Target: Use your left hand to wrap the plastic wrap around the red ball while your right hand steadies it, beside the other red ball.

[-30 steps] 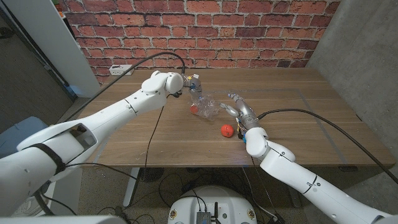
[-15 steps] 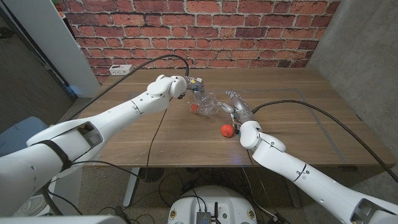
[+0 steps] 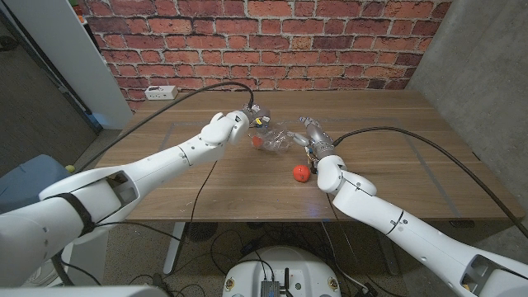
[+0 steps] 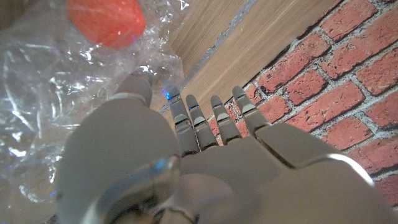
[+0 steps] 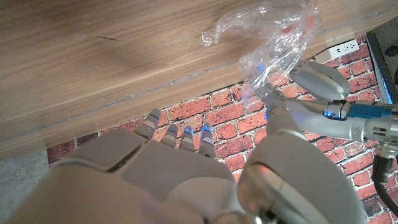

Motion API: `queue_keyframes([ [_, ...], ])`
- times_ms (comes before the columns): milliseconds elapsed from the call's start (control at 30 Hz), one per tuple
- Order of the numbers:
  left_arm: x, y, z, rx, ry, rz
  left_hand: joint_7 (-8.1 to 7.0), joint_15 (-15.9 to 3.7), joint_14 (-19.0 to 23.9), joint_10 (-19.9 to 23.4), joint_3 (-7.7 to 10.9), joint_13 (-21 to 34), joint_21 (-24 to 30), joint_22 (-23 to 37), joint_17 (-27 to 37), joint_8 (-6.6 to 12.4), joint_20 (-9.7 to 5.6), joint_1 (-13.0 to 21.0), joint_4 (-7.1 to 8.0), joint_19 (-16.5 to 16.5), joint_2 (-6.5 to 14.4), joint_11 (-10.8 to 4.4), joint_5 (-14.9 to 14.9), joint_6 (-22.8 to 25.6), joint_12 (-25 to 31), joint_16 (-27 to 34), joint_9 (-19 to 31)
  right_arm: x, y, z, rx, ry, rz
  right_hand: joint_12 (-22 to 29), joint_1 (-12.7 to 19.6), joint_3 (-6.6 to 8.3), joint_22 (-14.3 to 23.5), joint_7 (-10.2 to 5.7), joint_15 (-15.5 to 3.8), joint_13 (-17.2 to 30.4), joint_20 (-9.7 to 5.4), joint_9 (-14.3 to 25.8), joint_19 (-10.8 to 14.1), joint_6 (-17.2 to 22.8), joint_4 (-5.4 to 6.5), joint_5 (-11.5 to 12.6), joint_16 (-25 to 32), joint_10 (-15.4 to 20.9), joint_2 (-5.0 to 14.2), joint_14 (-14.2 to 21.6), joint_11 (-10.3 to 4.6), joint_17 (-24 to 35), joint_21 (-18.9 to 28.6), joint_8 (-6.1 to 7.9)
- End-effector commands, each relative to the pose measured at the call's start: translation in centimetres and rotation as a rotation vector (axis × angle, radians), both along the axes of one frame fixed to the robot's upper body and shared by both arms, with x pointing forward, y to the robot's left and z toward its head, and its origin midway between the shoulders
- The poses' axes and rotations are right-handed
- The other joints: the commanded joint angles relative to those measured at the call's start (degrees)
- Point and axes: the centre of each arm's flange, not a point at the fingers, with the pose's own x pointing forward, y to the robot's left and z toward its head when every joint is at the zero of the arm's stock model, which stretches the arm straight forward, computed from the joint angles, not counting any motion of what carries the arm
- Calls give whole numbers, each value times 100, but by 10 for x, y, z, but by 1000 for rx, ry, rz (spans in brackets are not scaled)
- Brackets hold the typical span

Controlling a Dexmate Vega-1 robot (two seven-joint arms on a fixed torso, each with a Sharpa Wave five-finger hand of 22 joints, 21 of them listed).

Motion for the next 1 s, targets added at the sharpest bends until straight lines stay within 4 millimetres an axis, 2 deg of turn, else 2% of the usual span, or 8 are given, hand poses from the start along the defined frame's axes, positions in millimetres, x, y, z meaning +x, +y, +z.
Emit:
queue_keyframes([
  [33,-8,2,-10,36,-198,-21,46,-245,-257,-566,-170,98,-52,-7,-1,-559,46,-158,63,-90,24,133,107,-1241,-55,-18,-170,-4,-1,4,-9,-8,2,44,-32,-23,3,13,18,-3,-7,15,-3,-19,3,32,29,-17,-8,-38,-2,12,25,23],
  [133,-11,7,-14,-11,-295,-56,-122,-211,-332,-907,-240,85,-66,-9,-12,-1186,51,-184,56,-84,83,217,126,-2254,-43,-2,-388,-4,-2,4,-13,-6,4,56,-30,-25,3,7,14,-3,-8,15,13,-12,3,33,39,-3,-4,-25,-11,11,34,34],
  [200,-13,11,-15,-71,-359,-94,-197,-275,-239,-868,-173,63,-49,-7,3,-1309,41,-131,66,-34,268,192,135,-2376,1,52,-462,-5,-2,3,-12,-7,3,61,-29,-27,3,7,12,-4,-2,15,21,-13,5,33,45,1,0,-16,-2,10,39,37],
  [400,-23,21,-13,-232,-455,-201,-532,-468,441,-136,148,-36,179,10,-10,-1205,-46,153,-67,510,733,114,-16,-1510,261,208,-668,-6,-3,4,-13,-13,0,72,-38,-32,3,4,10,-4,-3,14,26,-2,15,33,54,11,15,-11,-8,10,45,50],
  [600,-32,26,-14,-296,-559,-227,-571,-545,824,301,321,-99,311,29,-26,-1171,-25,297,-136,771,824,151,-48,-1079,374,241,-717,-5,-2,7,-17,-14,2,83,-43,-33,3,6,10,-6,-4,14,44,8,25,32,68,21,40,5,-13,10,56,62],
  [700,-37,28,-16,-335,-595,-275,-793,-569,969,476,438,-124,409,46,-15,-1235,-15,363,-125,952,917,135,-34,-1068,410,242,-725,-5,-1,9,-20,-15,-2,86,-43,-33,3,6,18,-7,-2,14,45,14,28,32,72,20,50,7,-12,9,58,68],
  [867,-47,38,-16,-386,-571,-430,-489,-865,1562,1057,788,-122,615,101,54,-1077,-185,216,212,1198,1168,103,-2,-338,588,391,-687,-4,-1,12,-23,-19,-6,95,-43,-33,2,1,8,-9,-12,14,56,18,33,32,79,32,67,12,-21,9,65,74],
  [1000,-56,46,-16,-407,-502,-559,-16,-961,2768,2293,1028,85,873,142,223,-310,-375,-497,945,1325,1012,14,-108,1139,1032,754,-436,-5,-2,14,-14,-30,-13,113,-45,-30,2,-6,2,-11,-19,13,64,44,43,31,88,69,97,20,-14,9,70,88],
])
